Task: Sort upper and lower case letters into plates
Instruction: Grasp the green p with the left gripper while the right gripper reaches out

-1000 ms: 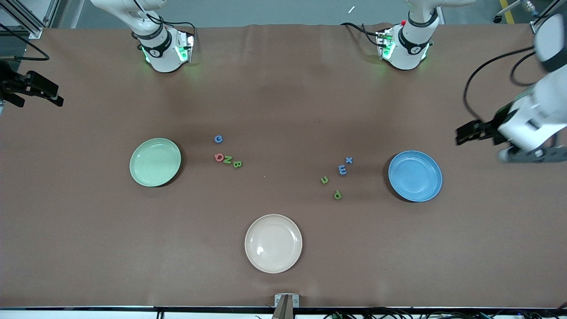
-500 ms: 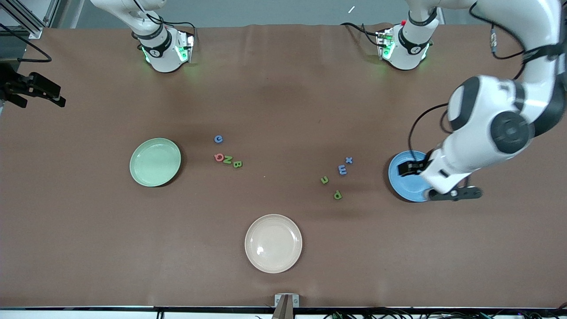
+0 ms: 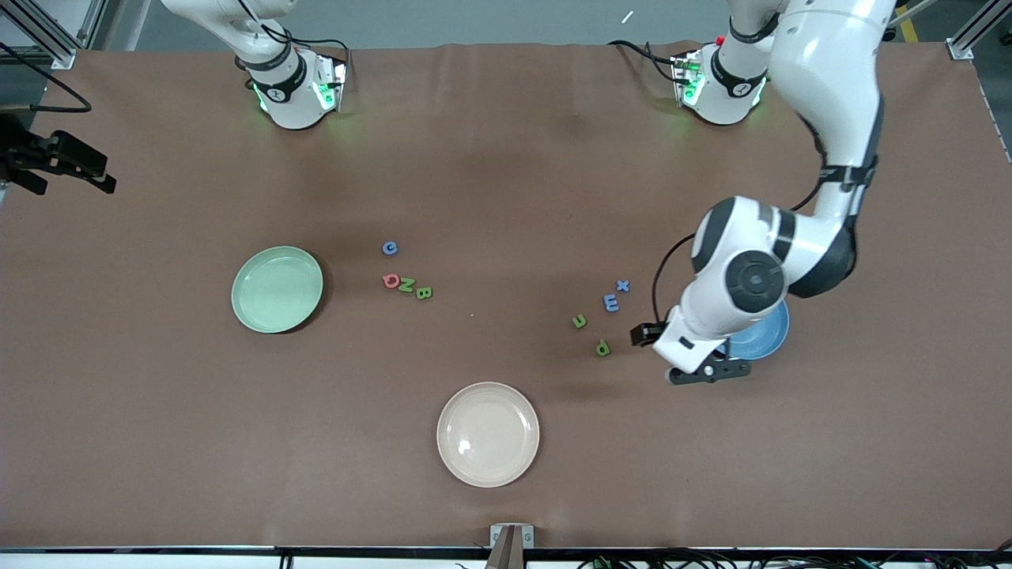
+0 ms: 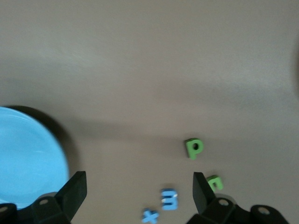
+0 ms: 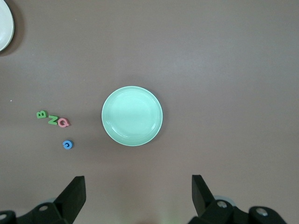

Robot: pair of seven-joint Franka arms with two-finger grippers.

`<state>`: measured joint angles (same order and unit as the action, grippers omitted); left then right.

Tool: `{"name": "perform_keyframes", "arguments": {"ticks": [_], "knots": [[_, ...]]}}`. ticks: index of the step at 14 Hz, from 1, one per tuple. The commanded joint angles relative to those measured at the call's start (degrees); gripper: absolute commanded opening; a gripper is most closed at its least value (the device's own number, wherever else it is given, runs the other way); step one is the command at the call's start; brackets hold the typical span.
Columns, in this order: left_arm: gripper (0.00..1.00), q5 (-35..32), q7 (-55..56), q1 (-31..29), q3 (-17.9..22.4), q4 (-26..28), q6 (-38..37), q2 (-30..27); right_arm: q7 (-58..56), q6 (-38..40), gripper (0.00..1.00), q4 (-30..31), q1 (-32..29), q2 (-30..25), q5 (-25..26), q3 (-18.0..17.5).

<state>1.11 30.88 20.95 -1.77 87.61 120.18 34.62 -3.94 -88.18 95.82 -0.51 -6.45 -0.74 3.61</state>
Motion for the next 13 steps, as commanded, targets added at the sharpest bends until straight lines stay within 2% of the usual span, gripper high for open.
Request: {"name": "perform_keyframes", "arguments": {"ticks": [1,5,9,13], "knots": [[1.0,-0.85,6.98,2.68,0.81,-8.14,-0.21,7.54,1.04,-0.06,1.0,0.69,-0.01,-1.02,0.39,-0.18],[1.0,-1.2,18.22,5.06,0.98,-10.97,5.39,12.74,0.34,-0.06,1.0,-2.03,-0.36,0.91,0.3,-0.01],[1.0,-1.2,20.01,6.03,0.89,-10.79,6.3,14.77,0.25,-0.15,1.0,-2.74,-0.45,2.67,0.13,-0.01],[0.98,-1.46,23.96,6.82,0.89,-10.35,6.3,15.92,0.25,-1.73,1.0,-3.35,-0.63,10.56,0.3,0.08]]}}
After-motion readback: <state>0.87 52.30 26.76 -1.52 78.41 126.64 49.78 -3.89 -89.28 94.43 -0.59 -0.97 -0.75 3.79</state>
